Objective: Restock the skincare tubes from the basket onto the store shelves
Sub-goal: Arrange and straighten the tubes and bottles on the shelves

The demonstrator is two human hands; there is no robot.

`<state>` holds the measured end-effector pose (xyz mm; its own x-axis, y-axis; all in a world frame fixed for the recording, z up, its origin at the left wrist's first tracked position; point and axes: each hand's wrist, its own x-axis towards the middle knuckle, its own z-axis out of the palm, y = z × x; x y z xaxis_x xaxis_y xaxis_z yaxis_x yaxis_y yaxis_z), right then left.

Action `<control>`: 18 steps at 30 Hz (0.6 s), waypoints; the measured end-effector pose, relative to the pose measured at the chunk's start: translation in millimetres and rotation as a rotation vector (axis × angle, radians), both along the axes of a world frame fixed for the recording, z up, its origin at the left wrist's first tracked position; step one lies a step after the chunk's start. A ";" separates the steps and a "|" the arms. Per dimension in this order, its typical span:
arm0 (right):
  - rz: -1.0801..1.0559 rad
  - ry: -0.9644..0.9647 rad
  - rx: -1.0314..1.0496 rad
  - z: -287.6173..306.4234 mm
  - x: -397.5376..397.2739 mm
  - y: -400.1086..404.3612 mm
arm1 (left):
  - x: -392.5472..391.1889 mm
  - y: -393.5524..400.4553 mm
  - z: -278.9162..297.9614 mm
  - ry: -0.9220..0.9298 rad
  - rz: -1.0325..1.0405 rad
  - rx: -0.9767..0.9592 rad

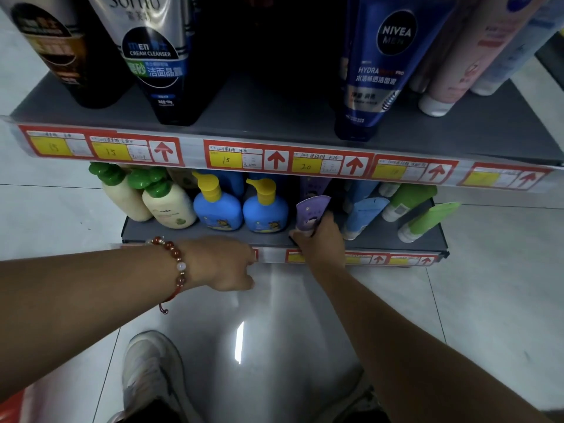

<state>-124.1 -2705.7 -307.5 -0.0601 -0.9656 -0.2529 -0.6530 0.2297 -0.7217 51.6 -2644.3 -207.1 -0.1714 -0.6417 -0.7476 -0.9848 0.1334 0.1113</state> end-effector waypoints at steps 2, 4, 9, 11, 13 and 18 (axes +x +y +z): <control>0.001 0.028 0.000 -3.7 2.1 -1.2 | 0.6 0.5 -1.0 0.003 -0.007 -0.008; -0.011 0.040 -0.003 -4.9 3.7 -2.9 | 2.1 1.6 -2.1 0.004 -0.007 -0.008; -0.050 0.046 0.013 -2.1 7.6 -3.1 | 4.4 3.8 -0.7 -0.013 -0.028 -0.001; -0.065 0.007 -0.005 3.6 6.7 3.3 | 3.0 2.3 3.7 -0.015 -0.027 0.006; -0.084 -0.038 -0.045 12.4 -0.3 15.0 | -0.7 -1.0 8.8 -0.011 -0.020 -0.007; -0.090 -0.064 -0.323 55.7 -40.8 33.9 | -25.5 -9.5 23.3 0.009 -0.051 -0.045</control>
